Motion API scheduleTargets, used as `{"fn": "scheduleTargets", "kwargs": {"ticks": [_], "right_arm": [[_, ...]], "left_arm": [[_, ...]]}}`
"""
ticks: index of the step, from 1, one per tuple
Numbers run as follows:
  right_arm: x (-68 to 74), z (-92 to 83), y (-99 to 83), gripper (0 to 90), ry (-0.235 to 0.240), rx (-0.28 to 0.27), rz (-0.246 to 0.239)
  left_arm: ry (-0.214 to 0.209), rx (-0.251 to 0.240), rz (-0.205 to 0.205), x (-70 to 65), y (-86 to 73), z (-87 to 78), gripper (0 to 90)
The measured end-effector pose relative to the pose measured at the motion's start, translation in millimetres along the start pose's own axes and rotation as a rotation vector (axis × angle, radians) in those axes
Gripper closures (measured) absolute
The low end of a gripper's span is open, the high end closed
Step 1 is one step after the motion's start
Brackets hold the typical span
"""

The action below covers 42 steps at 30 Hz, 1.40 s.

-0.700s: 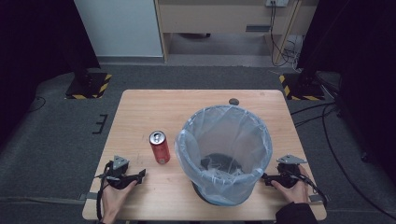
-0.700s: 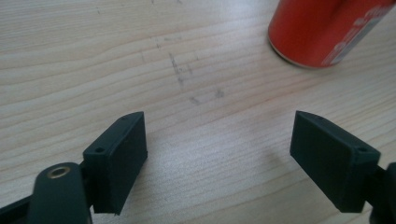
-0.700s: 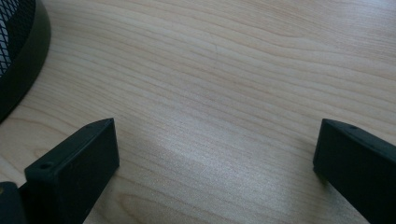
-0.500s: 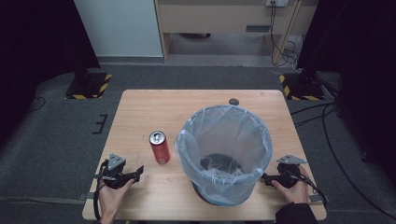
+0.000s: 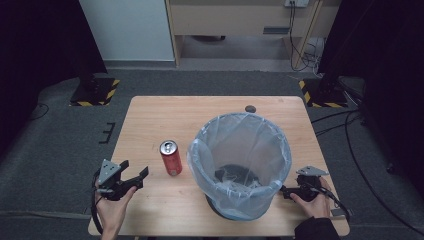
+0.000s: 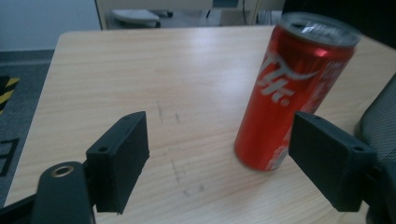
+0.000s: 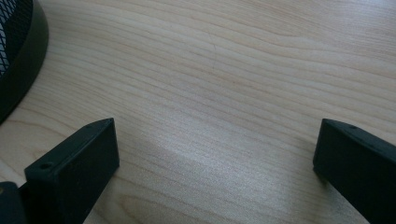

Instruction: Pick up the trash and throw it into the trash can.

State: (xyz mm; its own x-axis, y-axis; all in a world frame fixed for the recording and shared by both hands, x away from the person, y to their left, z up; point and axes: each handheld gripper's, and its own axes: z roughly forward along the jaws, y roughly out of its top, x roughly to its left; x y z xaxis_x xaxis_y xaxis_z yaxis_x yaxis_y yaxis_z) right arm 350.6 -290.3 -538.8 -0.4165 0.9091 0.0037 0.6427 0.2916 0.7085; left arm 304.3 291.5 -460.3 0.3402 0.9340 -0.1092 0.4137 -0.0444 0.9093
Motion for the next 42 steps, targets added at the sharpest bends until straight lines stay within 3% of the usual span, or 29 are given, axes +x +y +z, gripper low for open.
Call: {"fn": "scheduleTargets", "kwargs": {"ticks": [12,19,31,42], "right_arm": [[0.1,-0.2,0.0,0.4,-0.002,0.003,-0.002],[0.2,-0.2,0.1,0.4,-0.003,0.002,-0.001],[0.2,-0.2,0.1,0.4,-0.003,0.003,-0.001],[0.2,-0.2,0.1,0.4,-0.003,0.003,-0.001]], "left_arm": [[-0.038,-0.087,0.035,-20.6,24.1,-11.6,18.8],[-0.072,-0.126,0.053,-31.6,33.2,-9.9,19.0],[-0.114,-0.107,0.095,-55.0,35.9,14.3,18.9],[-0.086,-0.067,0.138,-62.9,24.8,41.2,18.2]]}}
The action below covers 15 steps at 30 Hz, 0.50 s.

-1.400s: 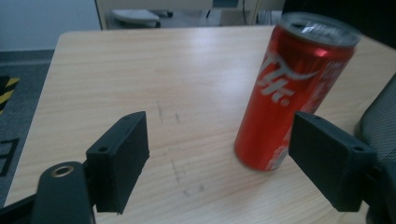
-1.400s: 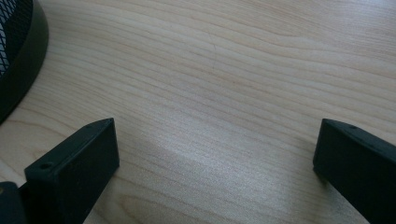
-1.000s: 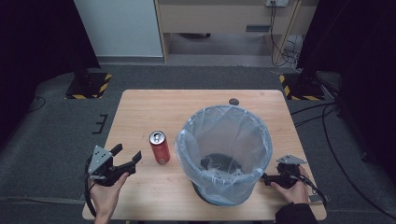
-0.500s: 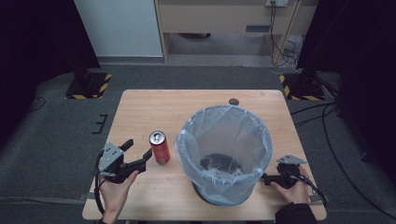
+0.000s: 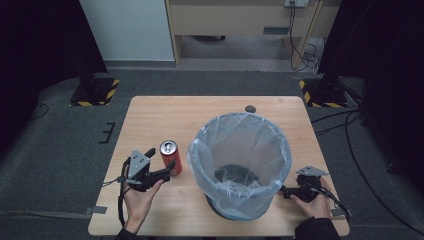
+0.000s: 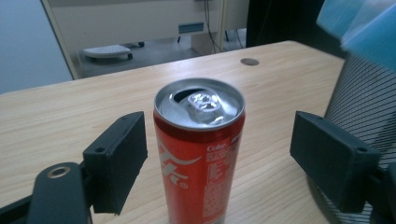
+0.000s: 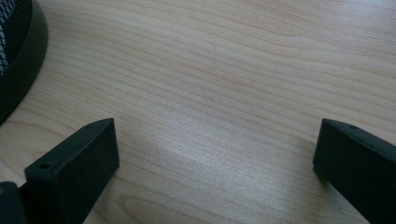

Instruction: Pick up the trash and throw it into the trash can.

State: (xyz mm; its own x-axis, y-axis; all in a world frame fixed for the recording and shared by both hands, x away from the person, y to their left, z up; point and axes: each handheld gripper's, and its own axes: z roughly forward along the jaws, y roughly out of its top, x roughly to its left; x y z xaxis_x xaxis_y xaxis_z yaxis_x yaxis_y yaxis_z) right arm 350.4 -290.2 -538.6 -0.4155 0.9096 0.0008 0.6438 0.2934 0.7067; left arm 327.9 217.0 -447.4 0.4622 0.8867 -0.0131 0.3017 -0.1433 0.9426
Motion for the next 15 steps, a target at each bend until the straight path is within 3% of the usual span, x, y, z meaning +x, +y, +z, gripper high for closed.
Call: {"fn": "scheduleTargets", "kwargs": {"ticks": [15], "right_arm": [[0.0,0.0,0.0,0.4,0.0,0.0,0.0]], "left_arm": [[0.043,0.076,0.035,8.1,-20.9,33.5,17.7]]}}
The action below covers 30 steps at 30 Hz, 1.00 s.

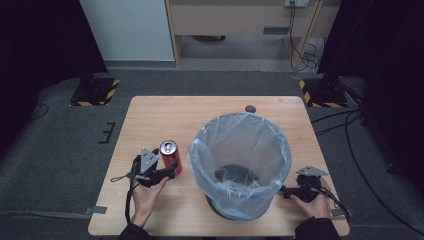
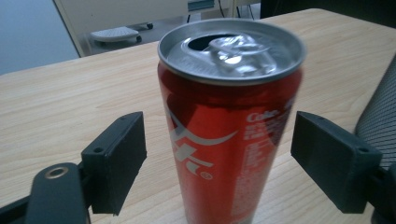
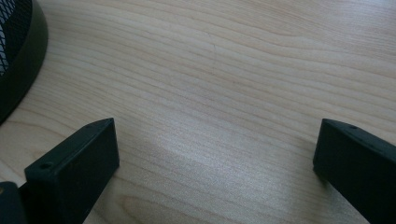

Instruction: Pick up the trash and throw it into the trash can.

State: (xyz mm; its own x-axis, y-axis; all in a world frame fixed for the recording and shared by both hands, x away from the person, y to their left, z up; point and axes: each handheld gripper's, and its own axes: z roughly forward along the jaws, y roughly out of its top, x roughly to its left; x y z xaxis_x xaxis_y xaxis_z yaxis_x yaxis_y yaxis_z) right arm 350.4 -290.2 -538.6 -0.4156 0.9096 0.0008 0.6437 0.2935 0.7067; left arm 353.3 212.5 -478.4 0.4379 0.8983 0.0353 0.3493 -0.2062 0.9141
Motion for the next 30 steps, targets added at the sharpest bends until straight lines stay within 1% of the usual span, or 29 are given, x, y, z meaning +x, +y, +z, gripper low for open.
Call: {"fn": "scheduleTargets", "kwargs": {"ticks": [5,9,10,13,16,18,20,25,30], "right_arm": [[0.0,0.0,0.0,0.4,0.0,0.0,0.0],[0.0,0.0,0.0,0.4,0.0,0.0,0.001],[0.0,0.0,0.0,0.4,0.0,0.0,0.0],[0.0,0.0,0.0,0.4,0.0,0.0,0.0],[0.0,0.0,0.0,0.4,0.0,0.0,0.0],[0.0,0.0,0.0,0.4,0.0,0.0,0.001],[0.0,0.0,0.0,0.4,0.0,0.0,0.0],[0.0,0.0,0.0,0.4,0.0,0.0,0.0],[0.0,0.0,0.0,0.4,0.0,0.0,0.0]], "left_arm": [[-0.009,0.013,-0.009,3.0,-2.6,6.1,19.4],[-0.035,0.0,-0.035,3.8,-2.8,10.1,21.3],[-0.039,0.004,-0.036,3.9,-3.0,11.2,22.0],[-0.043,0.015,-0.027,3.8,-4.0,13.8,26.0],[-0.057,0.003,-0.026,3.3,-3.4,13.4,33.3],[-0.067,0.004,-0.028,3.0,-3.5,13.3,33.5],[-0.068,0.006,-0.023,2.5,-3.3,12.7,33.5],[-0.069,-0.017,-0.024,3.4,1.2,6.4,33.5],[-0.069,-0.077,-0.036,4.2,12.1,-6.5,33.5]]}}
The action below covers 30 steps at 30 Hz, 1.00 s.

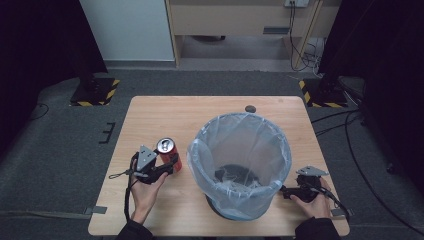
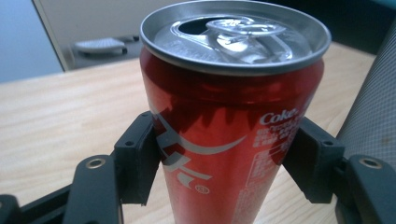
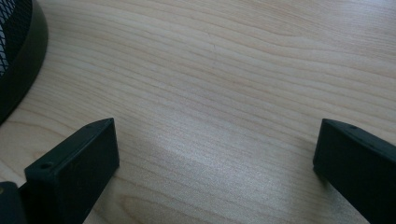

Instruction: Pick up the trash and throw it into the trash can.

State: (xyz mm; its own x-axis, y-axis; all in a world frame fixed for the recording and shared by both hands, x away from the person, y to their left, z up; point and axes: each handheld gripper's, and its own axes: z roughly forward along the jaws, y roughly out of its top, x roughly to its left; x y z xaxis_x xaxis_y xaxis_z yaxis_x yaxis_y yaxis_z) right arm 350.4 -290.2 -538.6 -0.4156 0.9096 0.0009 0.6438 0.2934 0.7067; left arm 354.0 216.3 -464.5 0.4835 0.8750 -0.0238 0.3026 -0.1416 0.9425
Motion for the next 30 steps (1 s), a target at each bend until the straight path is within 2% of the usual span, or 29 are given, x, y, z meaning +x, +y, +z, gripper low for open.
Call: {"fn": "scheduleTargets", "kwargs": {"ticks": [11,18,23,30], "right_arm": [[0.0,0.0,0.0,0.4,0.0,0.0,0.0],[0.0,0.0,0.0,0.4,0.0,0.0,0.0],[0.0,0.0,0.0,0.4,0.0,0.0,0.0],[0.0,0.0,0.0,0.4,0.0,0.0,0.001]], "left_arm": [[-0.02,-0.134,-0.026,1.6,30.2,-31.8,33.5],[-0.027,-0.203,-0.038,4.0,45.3,-49.2,33.5],[-0.035,-0.231,-0.032,3.1,51.9,-56.3,33.5],[-0.064,-0.281,-0.013,-8.0,66.7,-66.8,33.5]]}}
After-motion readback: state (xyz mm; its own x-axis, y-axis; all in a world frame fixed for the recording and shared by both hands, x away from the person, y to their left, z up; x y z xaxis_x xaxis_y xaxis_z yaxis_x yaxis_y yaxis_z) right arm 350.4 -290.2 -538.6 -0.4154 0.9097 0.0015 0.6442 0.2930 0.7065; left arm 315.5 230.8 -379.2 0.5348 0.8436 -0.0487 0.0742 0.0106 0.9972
